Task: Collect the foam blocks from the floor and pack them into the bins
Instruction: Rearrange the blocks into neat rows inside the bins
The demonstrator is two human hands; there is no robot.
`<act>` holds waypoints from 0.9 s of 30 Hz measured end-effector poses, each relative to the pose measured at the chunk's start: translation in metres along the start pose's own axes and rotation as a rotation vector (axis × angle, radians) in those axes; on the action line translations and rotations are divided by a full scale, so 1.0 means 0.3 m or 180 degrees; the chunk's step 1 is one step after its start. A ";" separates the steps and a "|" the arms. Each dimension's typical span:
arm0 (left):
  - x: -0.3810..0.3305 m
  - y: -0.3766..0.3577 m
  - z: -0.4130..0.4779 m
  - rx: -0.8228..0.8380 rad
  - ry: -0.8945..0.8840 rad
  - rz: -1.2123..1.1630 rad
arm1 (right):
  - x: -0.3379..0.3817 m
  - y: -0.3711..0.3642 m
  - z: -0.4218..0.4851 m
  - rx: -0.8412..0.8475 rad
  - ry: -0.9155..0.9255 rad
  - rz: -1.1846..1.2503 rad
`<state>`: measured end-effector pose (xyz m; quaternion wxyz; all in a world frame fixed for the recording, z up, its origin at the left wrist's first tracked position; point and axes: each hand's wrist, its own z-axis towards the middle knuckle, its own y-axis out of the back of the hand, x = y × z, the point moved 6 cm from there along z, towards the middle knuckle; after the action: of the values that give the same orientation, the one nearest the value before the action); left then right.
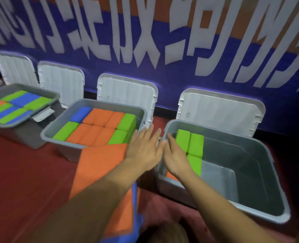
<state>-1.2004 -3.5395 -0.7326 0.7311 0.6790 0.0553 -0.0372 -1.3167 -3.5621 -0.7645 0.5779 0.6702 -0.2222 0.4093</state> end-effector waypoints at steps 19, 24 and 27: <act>0.362 0.131 -0.467 0.0200 0.1486 -0.1305 | 0.187 -0.321 -0.235 0.0873 -0.0883 0.2298; 0.219 0.210 -0.322 -0.0293 0.0938 -0.1663 | 0.185 -0.057 -0.175 -0.0201 -0.0698 0.2345; 0.056 0.221 -0.193 -0.0344 0.0468 -0.2179 | 0.144 0.146 -0.155 -0.0595 -0.0800 0.2449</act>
<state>-1.1768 -3.4766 -0.6735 0.7051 0.5824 0.3340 -0.2282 -1.3394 -3.5204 -0.7038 0.4095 0.5277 -0.5615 0.4885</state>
